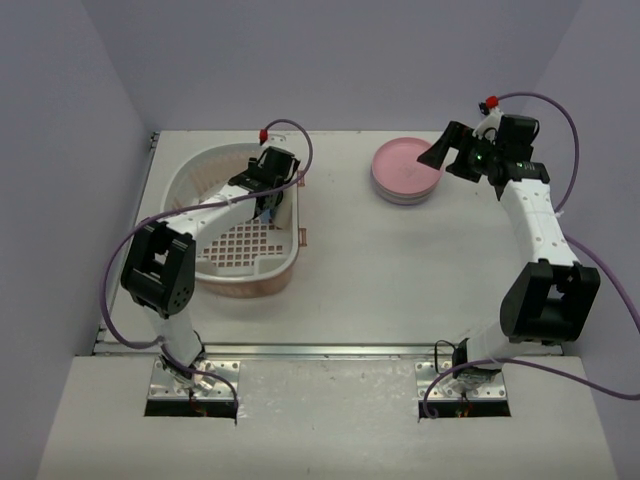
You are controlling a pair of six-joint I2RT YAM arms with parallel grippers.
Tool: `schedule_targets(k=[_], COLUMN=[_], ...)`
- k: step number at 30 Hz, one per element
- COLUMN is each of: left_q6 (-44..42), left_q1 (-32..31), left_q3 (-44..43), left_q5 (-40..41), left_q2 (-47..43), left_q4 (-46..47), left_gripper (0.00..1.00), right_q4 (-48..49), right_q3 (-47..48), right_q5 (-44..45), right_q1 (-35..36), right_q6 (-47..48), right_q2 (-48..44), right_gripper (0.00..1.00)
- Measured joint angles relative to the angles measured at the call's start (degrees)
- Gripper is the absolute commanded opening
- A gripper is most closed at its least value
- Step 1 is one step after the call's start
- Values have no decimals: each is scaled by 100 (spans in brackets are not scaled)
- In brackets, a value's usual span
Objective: Unload the plates from the dish rack
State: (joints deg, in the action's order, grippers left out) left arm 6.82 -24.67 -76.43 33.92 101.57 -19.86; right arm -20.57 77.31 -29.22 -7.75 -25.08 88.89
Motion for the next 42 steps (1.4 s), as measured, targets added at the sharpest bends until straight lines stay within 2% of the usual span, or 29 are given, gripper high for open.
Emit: schedule_targets(k=[8, 16, 23, 28, 35, 39, 42], left_q6=[50, -260, -1146, -1641, -2204, -2084, -1741], left_q1=[-32, -303, -537, -543, -574, -575, -574], left_q3=[-203, -464, -513, -516, -722, -1201, -1659], left_q5=[406, 1460, 2812, 3366, 3437, 2986, 2322], left_q2=[180, 463, 504, 504, 244, -409, -1162], left_q4=[-175, -238, 332, 769, 989, 609, 177], left_gripper=[0, 0, 0, 0, 0, 0, 0], right_q4=[84, 99, 117, 119, 106, 105, 113], right_q3=[-86, -115, -124, -124, -124, -124, -124], right_q5=[-78, -124, -145, -147, -232, -349, -452], right_q1=[0, 0, 0, 0, 0, 5, 57], right_q6=[-2, -34, -63, -63, -43, 11, 68], right_q2=[-44, -44, -44, -44, -150, -320, -476], right_gripper=[99, 99, 99, 99, 99, 99, 99])
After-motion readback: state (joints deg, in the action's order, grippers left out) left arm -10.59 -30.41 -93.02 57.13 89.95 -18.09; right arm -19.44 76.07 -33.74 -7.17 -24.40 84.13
